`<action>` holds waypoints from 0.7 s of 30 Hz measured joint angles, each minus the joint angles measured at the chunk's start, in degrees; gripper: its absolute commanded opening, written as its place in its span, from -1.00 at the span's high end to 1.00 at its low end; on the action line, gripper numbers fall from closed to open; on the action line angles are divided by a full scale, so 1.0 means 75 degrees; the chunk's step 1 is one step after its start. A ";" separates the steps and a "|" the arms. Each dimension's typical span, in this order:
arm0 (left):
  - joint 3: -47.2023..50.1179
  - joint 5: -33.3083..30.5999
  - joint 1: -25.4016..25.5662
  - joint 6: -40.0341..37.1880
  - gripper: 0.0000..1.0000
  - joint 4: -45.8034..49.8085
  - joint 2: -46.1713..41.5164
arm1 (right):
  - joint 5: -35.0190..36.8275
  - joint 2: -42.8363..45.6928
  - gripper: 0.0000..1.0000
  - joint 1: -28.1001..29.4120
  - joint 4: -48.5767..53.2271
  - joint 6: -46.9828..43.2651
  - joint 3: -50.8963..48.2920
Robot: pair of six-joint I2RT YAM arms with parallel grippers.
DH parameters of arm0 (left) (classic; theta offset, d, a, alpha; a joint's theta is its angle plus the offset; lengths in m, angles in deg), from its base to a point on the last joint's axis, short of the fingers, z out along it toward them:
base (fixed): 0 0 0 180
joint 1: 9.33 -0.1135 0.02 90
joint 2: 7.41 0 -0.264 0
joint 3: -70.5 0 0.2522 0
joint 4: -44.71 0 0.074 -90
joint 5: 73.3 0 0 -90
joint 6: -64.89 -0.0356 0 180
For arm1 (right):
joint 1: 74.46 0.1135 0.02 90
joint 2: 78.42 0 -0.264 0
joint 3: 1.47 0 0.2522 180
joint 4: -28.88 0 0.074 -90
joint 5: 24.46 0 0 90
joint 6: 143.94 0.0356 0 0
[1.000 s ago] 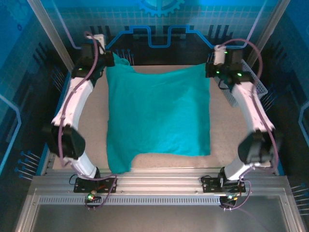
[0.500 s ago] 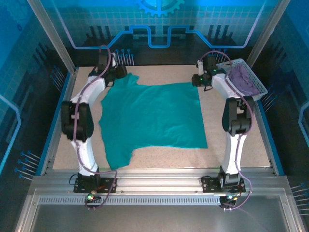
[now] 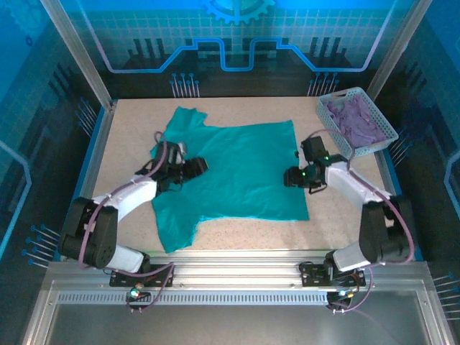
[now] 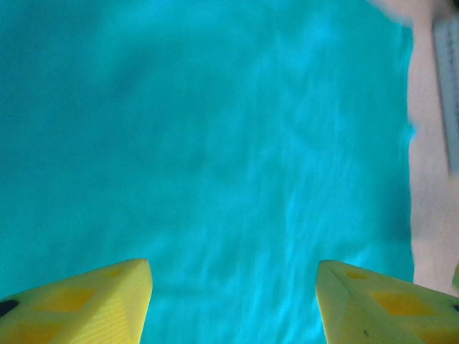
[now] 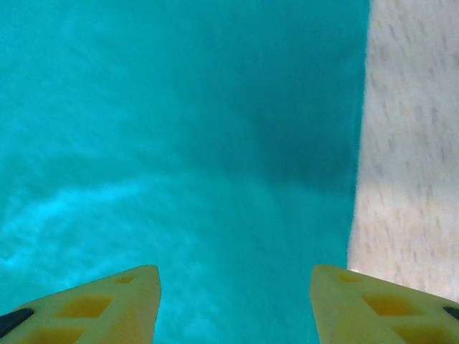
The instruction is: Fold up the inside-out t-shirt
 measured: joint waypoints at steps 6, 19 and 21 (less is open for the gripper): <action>0.0962 -0.0058 0.1096 0.0015 -0.28 0.0766 -0.0988 | 0.0227 0.1061 -0.14 0.0000 0.0277 0.0842 -0.1244; 0.1113 0.1026 0.1341 0.0079 -0.31 -0.0023 0.0469 | 0.0219 0.0163 0.11 0.1495 -0.0536 0.0976 -0.0816; 0.1113 0.1061 0.1341 0.0073 -0.32 -0.0114 0.0475 | 0.0082 -0.0318 0.13 0.1556 -0.0863 0.0906 -0.0554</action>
